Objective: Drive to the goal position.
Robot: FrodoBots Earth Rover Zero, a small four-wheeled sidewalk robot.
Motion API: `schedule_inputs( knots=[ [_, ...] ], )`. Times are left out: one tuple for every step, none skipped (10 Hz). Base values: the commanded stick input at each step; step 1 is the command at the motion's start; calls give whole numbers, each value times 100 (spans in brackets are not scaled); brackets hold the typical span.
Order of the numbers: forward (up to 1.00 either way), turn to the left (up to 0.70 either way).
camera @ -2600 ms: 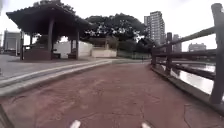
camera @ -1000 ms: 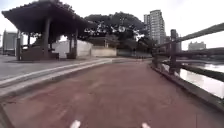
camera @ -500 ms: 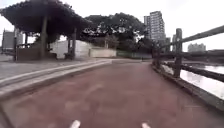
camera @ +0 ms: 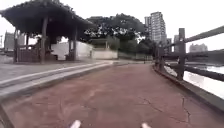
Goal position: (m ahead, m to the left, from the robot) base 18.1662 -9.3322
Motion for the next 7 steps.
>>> schedule_inputs(
  knots=[
    [70, 0],
    [70, -3],
    [70, -30],
    [70, -35],
    [70, -35],
    [70, -35],
    [70, -35]
  ],
)
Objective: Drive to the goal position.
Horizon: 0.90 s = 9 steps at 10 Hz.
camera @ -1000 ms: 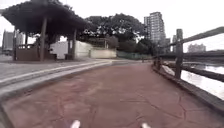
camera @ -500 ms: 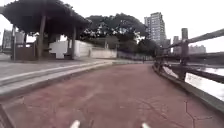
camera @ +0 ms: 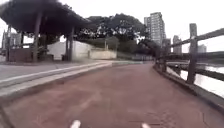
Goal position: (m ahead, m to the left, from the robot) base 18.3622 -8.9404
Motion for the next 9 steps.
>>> schedule_inputs(
  knots=[
    [70, -35],
    [70, -35],
    [70, -35],
    [70, -21],
    [70, 0],
    [70, 0],
    [70, 0],
    [70, 0],
    [70, 0]
  ],
)
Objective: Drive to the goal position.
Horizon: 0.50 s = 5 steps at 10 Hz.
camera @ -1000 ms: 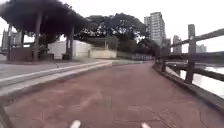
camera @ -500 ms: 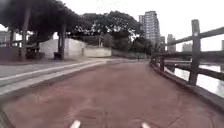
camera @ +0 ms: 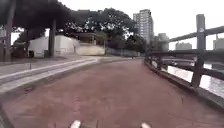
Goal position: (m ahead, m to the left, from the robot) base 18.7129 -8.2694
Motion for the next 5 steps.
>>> schedule_inputs(
  knots=[
    [70, 0],
    [70, 0],
    [70, 0],
    [70, 0],
    [70, 0]
  ],
)
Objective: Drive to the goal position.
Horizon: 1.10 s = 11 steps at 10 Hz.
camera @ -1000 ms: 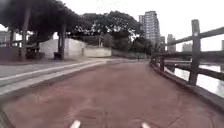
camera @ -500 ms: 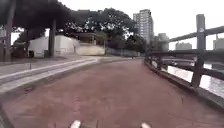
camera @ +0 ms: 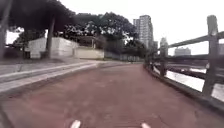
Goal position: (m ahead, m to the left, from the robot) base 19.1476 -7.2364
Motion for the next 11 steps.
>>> schedule_inputs(
  knots=[
    [70, 0],
    [70, 0],
    [70, 0],
    [70, 0],
    [70, 0],
    [70, 0],
    [70, 0],
    [70, 0],
    [70, 0],
    [70, 0],
    [70, 0]
  ],
)
